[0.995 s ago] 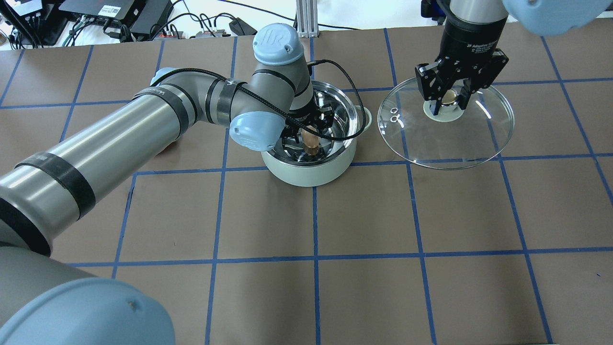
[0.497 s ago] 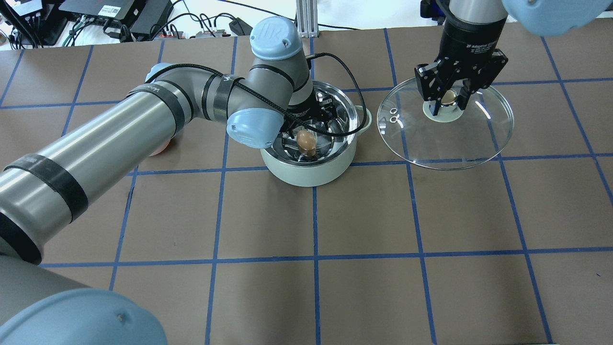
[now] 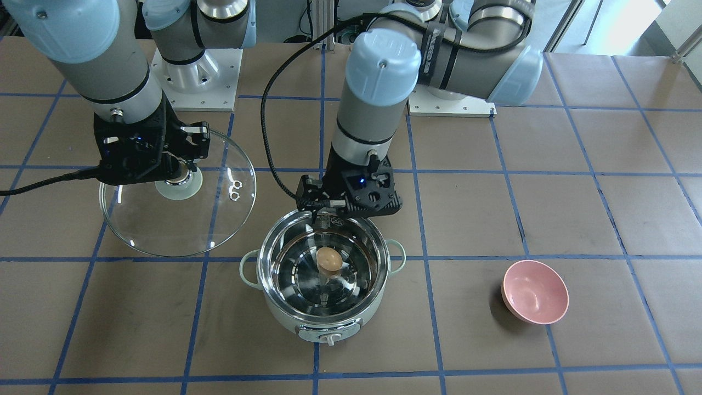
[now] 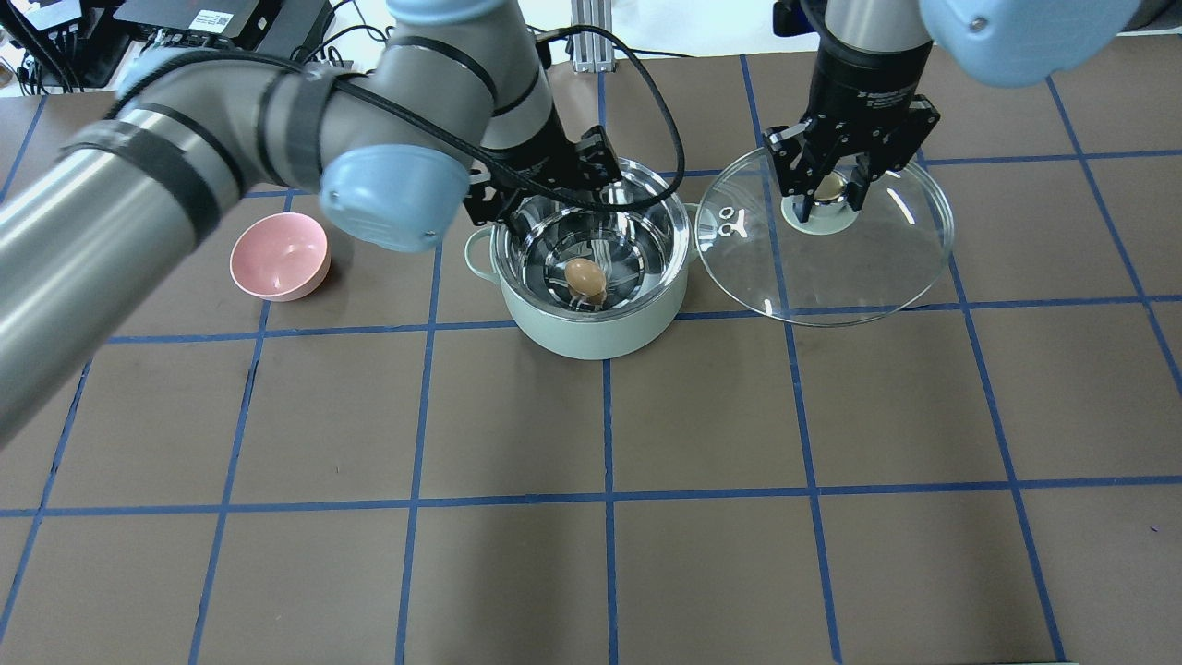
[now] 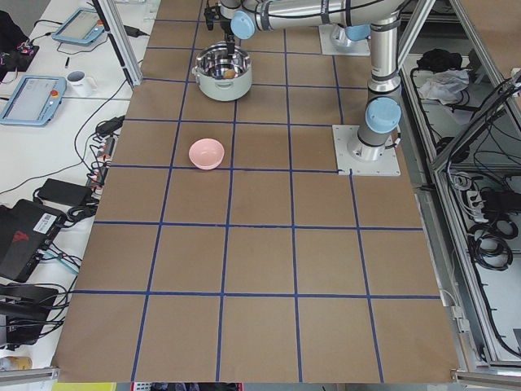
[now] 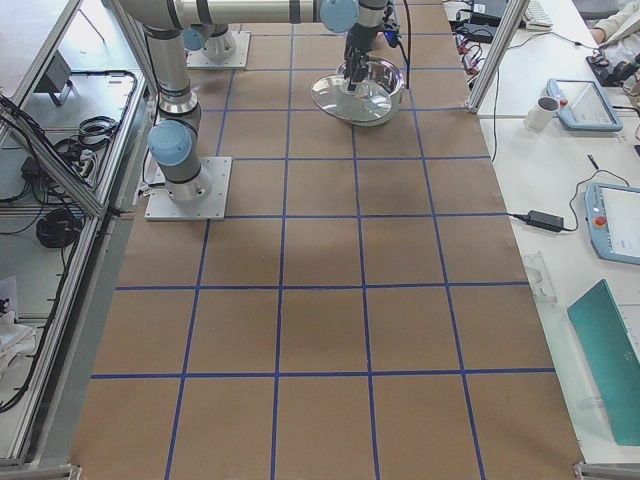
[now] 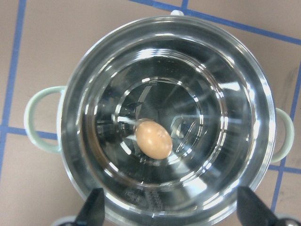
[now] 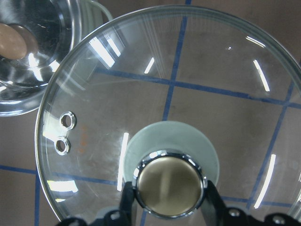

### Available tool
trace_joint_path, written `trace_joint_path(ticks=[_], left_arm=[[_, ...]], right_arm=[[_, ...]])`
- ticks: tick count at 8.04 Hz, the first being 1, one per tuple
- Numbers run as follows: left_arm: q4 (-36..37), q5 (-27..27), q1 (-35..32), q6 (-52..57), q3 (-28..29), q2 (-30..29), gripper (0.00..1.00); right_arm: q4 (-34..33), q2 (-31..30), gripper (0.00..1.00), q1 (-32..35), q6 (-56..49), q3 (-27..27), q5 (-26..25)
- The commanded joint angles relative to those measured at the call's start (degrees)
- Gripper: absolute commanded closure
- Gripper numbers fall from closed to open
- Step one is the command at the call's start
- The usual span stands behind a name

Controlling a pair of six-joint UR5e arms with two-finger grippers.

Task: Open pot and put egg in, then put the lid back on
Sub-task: 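Lift the glass lid over the pot with the right gripper while the left gripper withdraws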

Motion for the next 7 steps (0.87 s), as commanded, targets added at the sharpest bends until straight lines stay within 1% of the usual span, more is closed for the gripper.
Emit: trace_joint_path(ticks=[1,2,3,4,5,6,7], left_arm=[[-21.8,0.1,5.2,3.3,0.6,13.5,0.0],[-27.1,1.1,8.1,6.8,1.1,16.1,0.0],[-29.7,1.4,11.5,10.5,1.3,16.3,0.0],[-29.9,1.4,13.6,15.2,1.4,16.4,0.0],[-30.6,1.9,15.7,23.0,1.4,16.7,0.0],[-32.8,5.3,17.8,30.7,1.8,16.9,0.0],[-33.2,6.0,18.2,31.2,2.0,17.1,0.0]], right_arm=[[-6.1,2.1,0.64,5.4,4.7,0.0,2.4],[-7.8,2.8,0.62,6.6,5.5,-0.3,3.3],[-8.6,3.9,0.61,7.8,6.9,-0.7,3.9],[-11.3,5.3,0.61,9.4,9.1,-0.8,6.0],[-13.3,6.9,0.6,10.4,9.8,-1.2,6.3],[-13.5,9.2,0.59,11.4,11.1,-3.0,6.3],[-13.6,11.1,0.59,13.1,12.8,-4.9,6.4]])
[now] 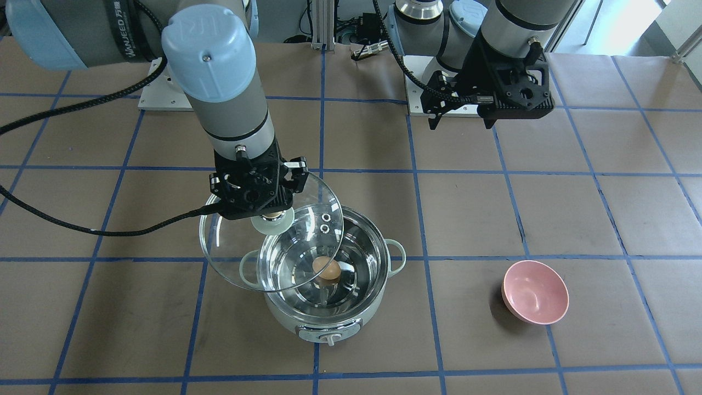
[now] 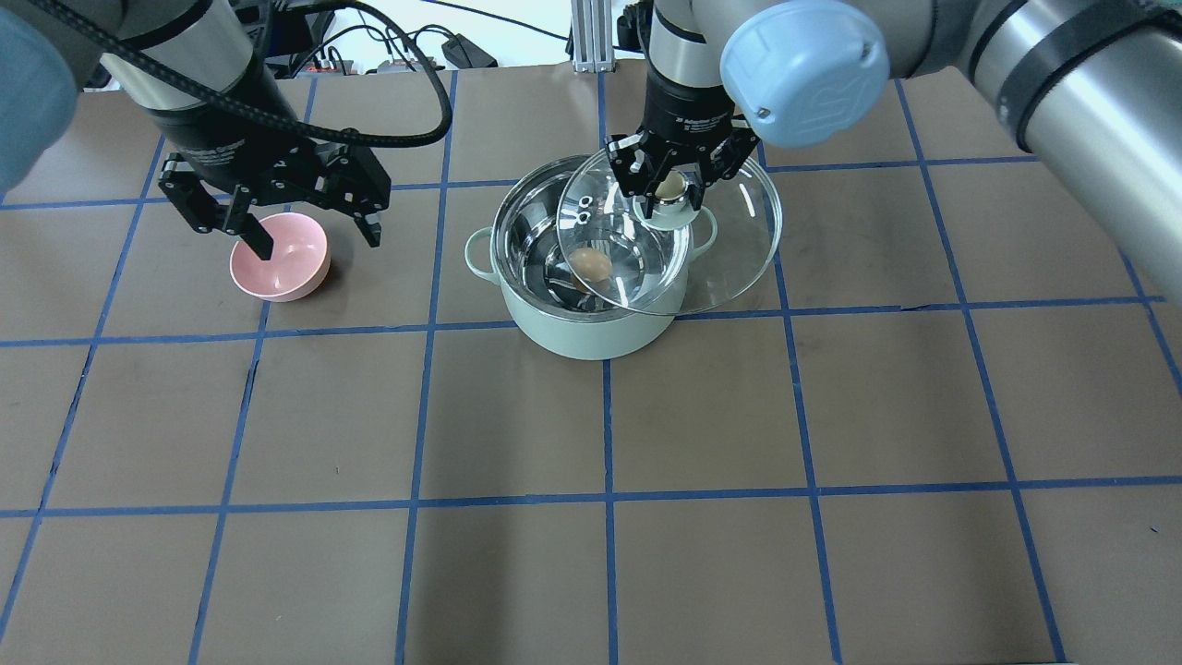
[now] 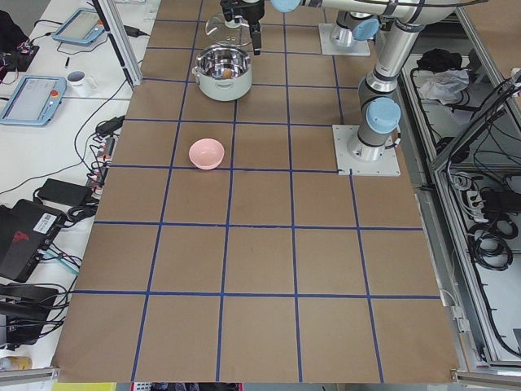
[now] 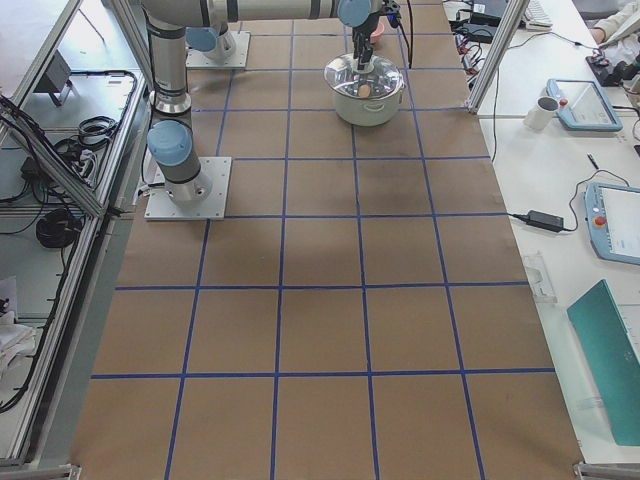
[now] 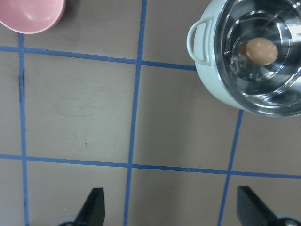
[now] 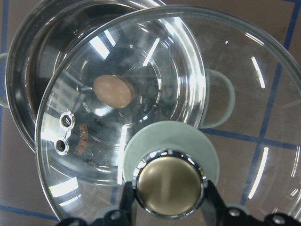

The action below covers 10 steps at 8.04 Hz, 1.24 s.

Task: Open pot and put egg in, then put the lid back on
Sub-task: 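Lift the glass lid over the pot with the right gripper while the left gripper withdraws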

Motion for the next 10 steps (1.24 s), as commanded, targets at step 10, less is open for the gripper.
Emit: trace_joint_path(ticks=[10], left_arm=[[-6.4,5.5,2.3,13.2,0.4,3.7,0.0]], right_arm=[[-5.2,10.2,0.51,3.3,4.0,-5.4,3.3]])
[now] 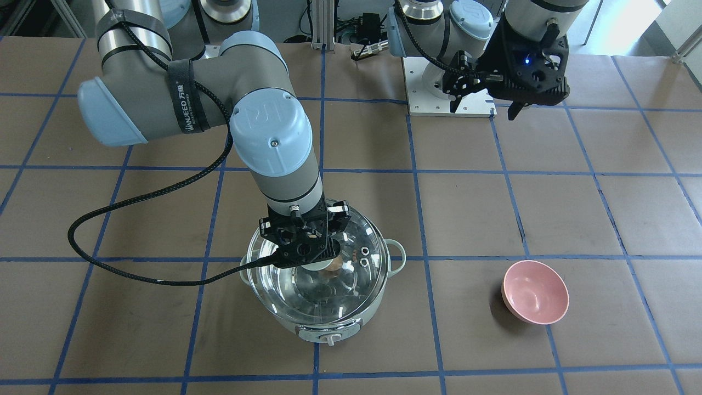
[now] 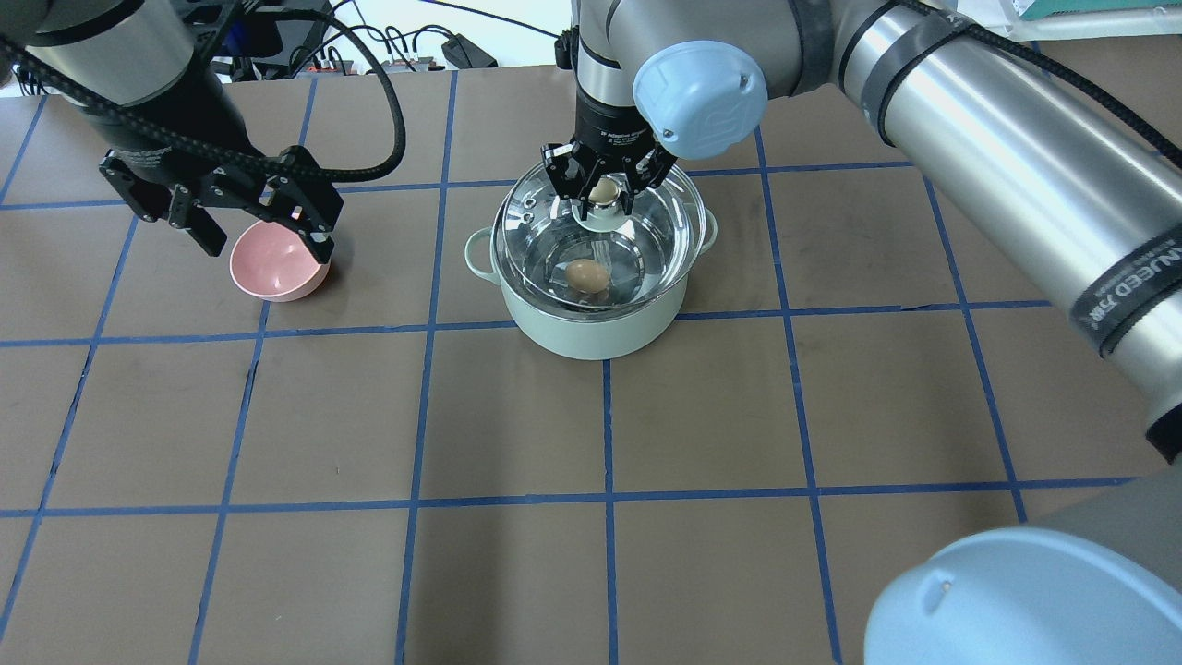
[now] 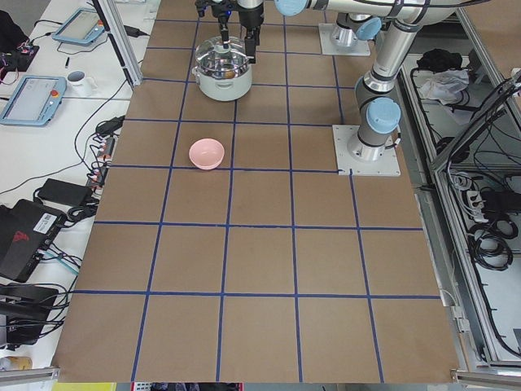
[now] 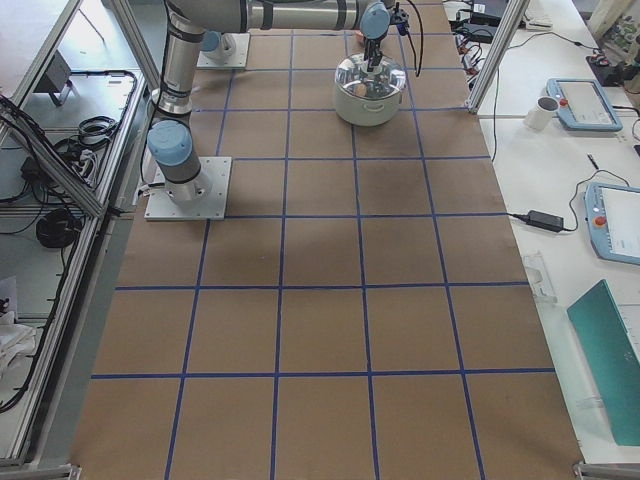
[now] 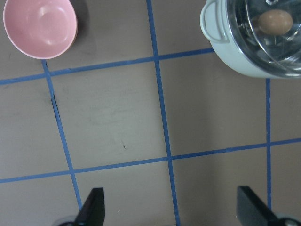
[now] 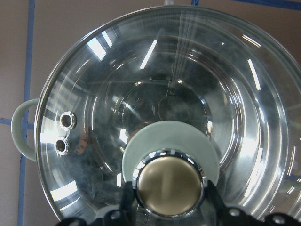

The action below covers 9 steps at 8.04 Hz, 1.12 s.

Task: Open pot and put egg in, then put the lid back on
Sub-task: 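Lift the glass lid over the pot with the right gripper while the left gripper withdraws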

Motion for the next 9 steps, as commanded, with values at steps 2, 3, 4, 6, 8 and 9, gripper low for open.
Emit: trace_joint_path(ticks=[2,3,4,6,8,9], left_arm=[[-1.8,1.9,1.0,0.0,0.4,1.7,0.0],[-0.4,2.6,1.3,-0.6,0.4,1.9,0.0],[0.1,3.7,1.5,-0.9,0.4,2.2,0.0],[3.0,5.4,1.6,-1.6,0.5,3.8,0.0],[2.3,5.9,1.4,-2.3,0.5,4.4,0.0],[1.9,5.8,1.5,-2.4,0.5,4.6,0.0]], right_arm=[[-0.1,0.6,0.51,0.0,-0.3,-0.2,0.1],[-0.1,0.7,0.51,0.0,-0.3,-0.2,0.6],[-0.4,1.0,0.51,-0.1,-0.3,-0.2,1.5],[0.2,0.5,0.5,-0.1,0.1,-0.5,1.5],[1.9,-0.5,0.5,-0.1,0.2,-0.5,1.4],[2.6,-1.1,0.5,0.1,0.4,-0.5,1.4]])
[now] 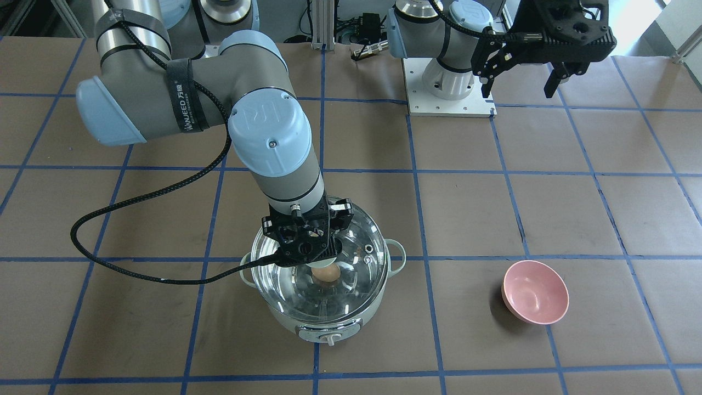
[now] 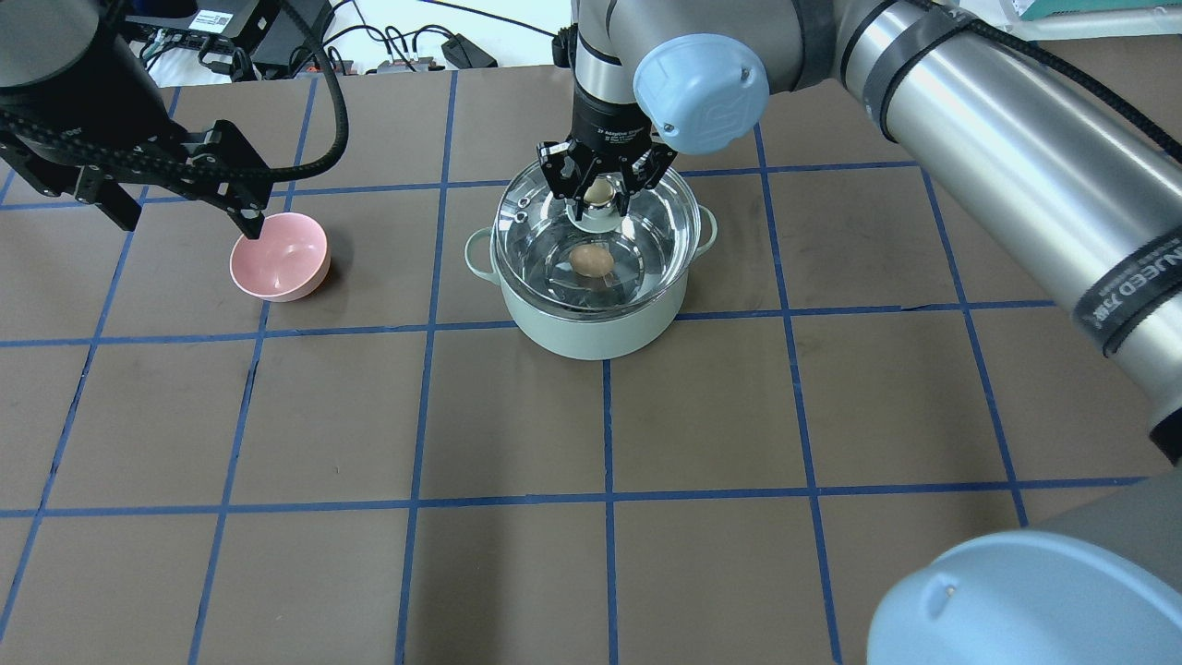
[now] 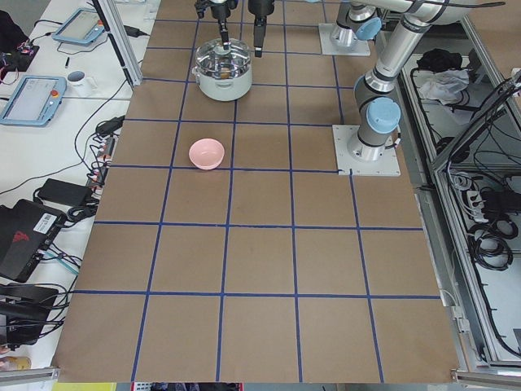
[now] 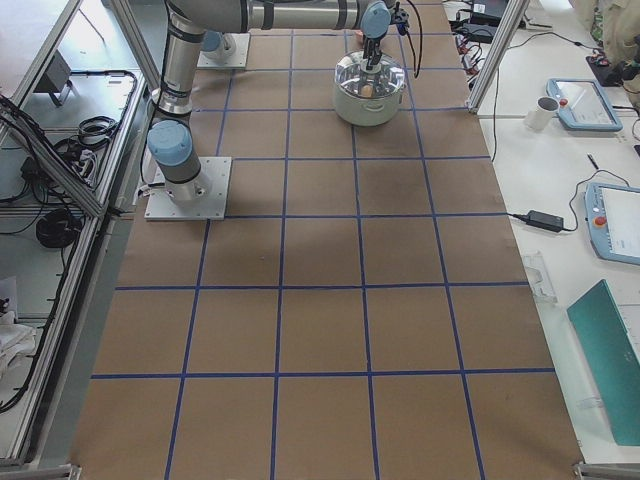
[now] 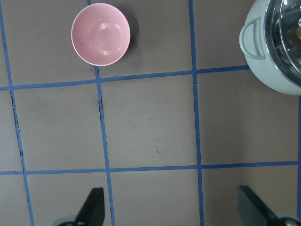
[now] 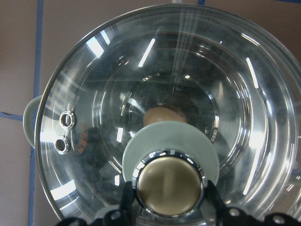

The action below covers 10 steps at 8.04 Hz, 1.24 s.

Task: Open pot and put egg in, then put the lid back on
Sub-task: 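Lower the glass lid onto the pot with the right gripper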

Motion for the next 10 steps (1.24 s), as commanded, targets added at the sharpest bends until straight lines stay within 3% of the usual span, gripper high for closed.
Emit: trace_joint_path(ticks=[1,6,8,10], left_arm=[[-0.5,0.1,0.0,-0.5,0.1,0.8,0.0],[-0.4,-0.8,-0.2,-0.6,-0.1,0.7,0.0],[-0.1,-5.3,-0.2,-0.6,-0.1,0.2,0.0],[4.8,-7.4,0.1,-0.5,-0.5,-0.3,0.0]], right_arm=[[1.5,-0.8,0.5,0.7,0.3,0.0,0.0],[5.5,-0.6,0.5,1.0,0.4,0.3,-1.1],[5.3,-0.1,0.48,1.1,0.1,-0.1,-1.1],[5.1,0.1,0.47,1.1,0.0,-0.3,-2.0]])
